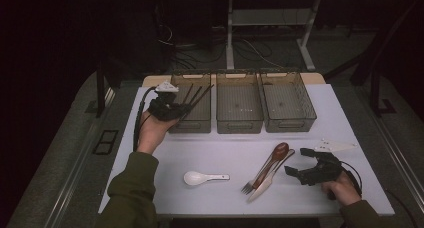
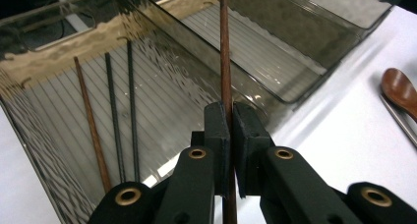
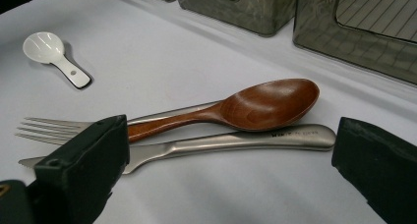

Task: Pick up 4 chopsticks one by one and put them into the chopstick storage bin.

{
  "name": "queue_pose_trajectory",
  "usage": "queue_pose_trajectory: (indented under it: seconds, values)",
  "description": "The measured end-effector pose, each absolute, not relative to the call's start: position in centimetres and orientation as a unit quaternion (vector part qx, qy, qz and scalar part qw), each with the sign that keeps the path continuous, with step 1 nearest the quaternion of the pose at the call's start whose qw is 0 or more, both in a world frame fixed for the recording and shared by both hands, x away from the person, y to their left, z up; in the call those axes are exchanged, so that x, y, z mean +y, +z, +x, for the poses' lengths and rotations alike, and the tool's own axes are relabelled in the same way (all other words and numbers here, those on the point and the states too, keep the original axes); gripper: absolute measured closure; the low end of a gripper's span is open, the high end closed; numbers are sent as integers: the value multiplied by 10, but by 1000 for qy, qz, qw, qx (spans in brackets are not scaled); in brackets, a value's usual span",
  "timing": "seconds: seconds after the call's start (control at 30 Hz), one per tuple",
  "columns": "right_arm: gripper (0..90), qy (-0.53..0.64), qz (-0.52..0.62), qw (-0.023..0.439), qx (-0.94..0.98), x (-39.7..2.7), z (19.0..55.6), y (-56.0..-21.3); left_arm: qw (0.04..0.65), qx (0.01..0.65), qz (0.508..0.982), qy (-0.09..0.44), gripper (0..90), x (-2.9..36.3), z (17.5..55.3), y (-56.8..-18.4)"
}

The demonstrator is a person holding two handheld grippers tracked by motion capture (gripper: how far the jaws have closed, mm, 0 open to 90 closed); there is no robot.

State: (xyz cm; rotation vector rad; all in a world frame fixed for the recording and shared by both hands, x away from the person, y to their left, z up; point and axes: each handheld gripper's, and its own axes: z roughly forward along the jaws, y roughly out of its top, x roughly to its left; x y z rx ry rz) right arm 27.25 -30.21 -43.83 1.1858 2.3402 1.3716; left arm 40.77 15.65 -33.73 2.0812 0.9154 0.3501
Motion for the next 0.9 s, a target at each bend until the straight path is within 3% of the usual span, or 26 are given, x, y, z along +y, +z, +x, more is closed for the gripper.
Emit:
queue_pose_trajectory:
  seconds: [0.9]
  values:
    - [8, 465, 399, 88, 785, -306, 273, -439, 387, 371, 825, 177, 843, 138, 491, -350]
